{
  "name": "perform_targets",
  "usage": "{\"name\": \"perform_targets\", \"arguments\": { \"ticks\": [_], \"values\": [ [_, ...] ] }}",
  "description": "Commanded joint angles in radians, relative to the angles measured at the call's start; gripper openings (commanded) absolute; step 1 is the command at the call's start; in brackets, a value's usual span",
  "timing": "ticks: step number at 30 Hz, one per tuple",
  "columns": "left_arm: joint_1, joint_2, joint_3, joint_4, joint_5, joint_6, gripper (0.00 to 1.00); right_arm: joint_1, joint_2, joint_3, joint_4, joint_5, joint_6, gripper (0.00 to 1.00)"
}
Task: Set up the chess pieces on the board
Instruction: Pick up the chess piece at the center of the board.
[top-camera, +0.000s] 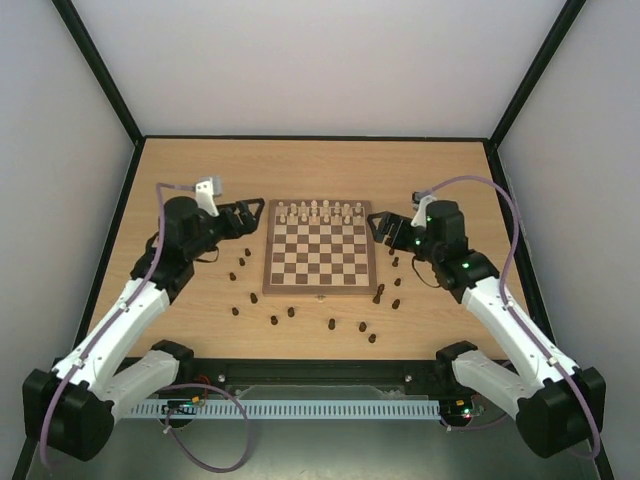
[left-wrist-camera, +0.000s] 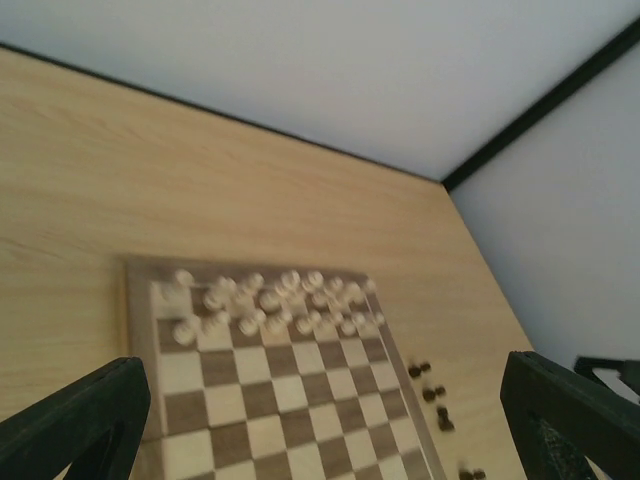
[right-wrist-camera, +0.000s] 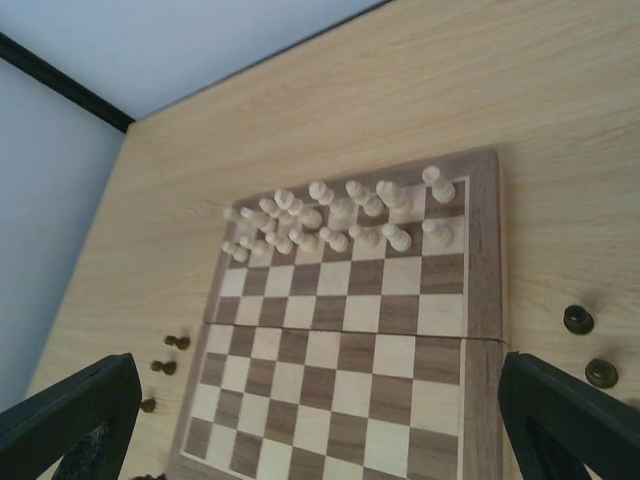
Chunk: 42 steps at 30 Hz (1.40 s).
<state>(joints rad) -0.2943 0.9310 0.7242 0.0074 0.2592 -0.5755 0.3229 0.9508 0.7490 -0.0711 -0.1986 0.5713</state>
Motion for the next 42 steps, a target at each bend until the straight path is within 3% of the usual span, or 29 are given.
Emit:
{"name": "perform_targets", "arguments": {
  "ticks": [1,7,14,16,28,42],
  "values": [
    [-0.063,0.066,0.005,0.032,0.007,0.017,0.99,0.066,0.035,0.006,-0.077,0.224,-0.062,0.99],
    [-0.081,0.179,0.006,0.044,-0.031,0.019,0.99,0.067,0.140,0.025,-0.088,0.407,-0.081,0.99],
    [-0.084,0.147,-0.051,0.002,-0.258,0.039,0.99,0.068,0.383,0.129,-0.130,0.478,-0.098,0.96],
    [-0.083,0.134,-0.080,0.014,-0.324,0.017,0.99,0.067,0.426,0.131,-0.116,0.458,-0.097,0.92],
    [-0.085,0.143,-0.105,0.005,-0.343,-0.021,0.99,0.069,0.531,0.116,-0.095,0.460,-0.112,0.60],
    [-0.089,0.231,-0.099,0.025,-0.354,0.006,0.99,0.069,0.678,0.185,-0.081,0.497,-0.126,0.44]
  ]
}}
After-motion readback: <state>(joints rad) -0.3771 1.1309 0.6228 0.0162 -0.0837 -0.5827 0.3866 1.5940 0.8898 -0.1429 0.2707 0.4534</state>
